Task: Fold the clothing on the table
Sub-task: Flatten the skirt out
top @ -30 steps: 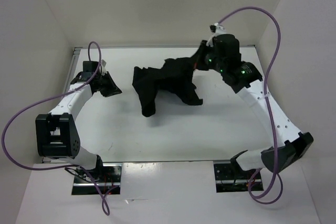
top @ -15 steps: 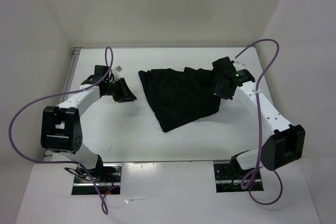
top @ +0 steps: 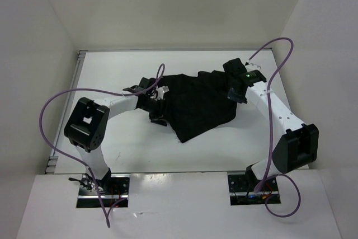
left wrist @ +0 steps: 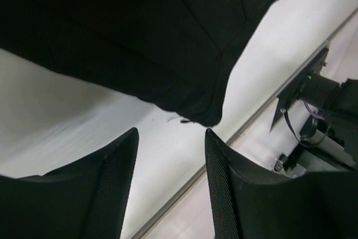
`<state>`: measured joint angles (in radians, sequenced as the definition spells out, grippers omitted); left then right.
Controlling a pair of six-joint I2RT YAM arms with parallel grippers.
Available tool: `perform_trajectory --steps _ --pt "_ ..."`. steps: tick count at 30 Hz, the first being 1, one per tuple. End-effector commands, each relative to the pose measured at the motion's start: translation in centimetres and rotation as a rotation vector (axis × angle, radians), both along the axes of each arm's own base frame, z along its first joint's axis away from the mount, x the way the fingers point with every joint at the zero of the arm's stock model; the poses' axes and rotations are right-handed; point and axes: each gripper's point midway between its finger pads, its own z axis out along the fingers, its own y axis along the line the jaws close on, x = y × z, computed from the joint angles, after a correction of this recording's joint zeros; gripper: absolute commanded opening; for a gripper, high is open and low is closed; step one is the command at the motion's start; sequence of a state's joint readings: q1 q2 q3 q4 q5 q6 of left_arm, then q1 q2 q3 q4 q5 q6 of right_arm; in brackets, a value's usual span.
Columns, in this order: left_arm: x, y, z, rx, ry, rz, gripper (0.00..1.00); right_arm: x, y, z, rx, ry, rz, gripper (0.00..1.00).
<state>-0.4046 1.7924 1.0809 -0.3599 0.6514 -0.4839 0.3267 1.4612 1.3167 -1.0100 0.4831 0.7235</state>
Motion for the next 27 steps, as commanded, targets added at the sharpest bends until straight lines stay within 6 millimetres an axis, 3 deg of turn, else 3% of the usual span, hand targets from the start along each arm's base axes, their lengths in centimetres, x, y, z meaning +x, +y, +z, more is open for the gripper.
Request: perform_trajectory --steps 1,8,10,11,12,13,15,18,19,22,23,26,27 --pt "2.5 -1.2 0.4 0.027 -0.075 0.046 0.59 1.3 -0.1 1.9 0.002 -0.077 -0.015 0.0" --pt "2.4 -2.9 -4.2 0.15 -0.019 0.039 0.59 0.8 -0.4 3.0 -0.003 -0.096 0.007 0.0" --pt "2.7 -3.4 -4.8 0.16 -0.018 0.043 0.54 0.7 -0.4 3.3 0.001 -0.106 0.007 0.0" --pt "3.0 -3.4 -5.4 0.173 -0.015 0.047 0.49 0.7 -0.4 3.3 0.001 -0.106 0.007 0.0" --pt "3.4 -3.4 -5.5 0.183 -0.024 0.054 0.27 0.6 -0.5 3.6 0.004 -0.118 0.006 0.0" --pt "3.7 -2.9 -6.3 0.216 -0.021 0.075 0.17 0.3 -0.6 3.4 0.003 -0.114 0.006 0.0" --pt "4.8 -2.5 -6.0 0.243 -0.039 0.087 0.0 -0.4 -0.1 2.7 0.025 -0.085 0.033 0.0" --pt "7.7 -0.6 -5.3 0.279 -0.077 0.144 0.0 -1.1 1.4 0.9 0.103 -0.042 0.087 0.0" --pt "9.7 -0.5 -3.8 0.269 -0.118 0.171 0.0 -1.1 1.9 0.7 0.126 -0.046 0.098 0.0" --pt "13.3 1.9 -2.5 0.317 -0.172 0.236 0.0 -1.8 3.7 -1.4 0.213 0.0 0.156 0.0" --pt "15.1 1.9 -0.5 0.297 -0.223 0.248 0.0 -2.5 4.0 -2.5 0.23 0.031 0.165 0.0" --pt "17.1 3.3 0.6 0.301 -0.249 0.287 0.0 -3.3 4.4 -4.5 0.256 0.076 0.178 0.0" --pt "17.0 2.7 1.1 0.269 -0.246 0.271 0.03 -3.8 4.5 -5.7 0.26 0.108 0.179 0.0"
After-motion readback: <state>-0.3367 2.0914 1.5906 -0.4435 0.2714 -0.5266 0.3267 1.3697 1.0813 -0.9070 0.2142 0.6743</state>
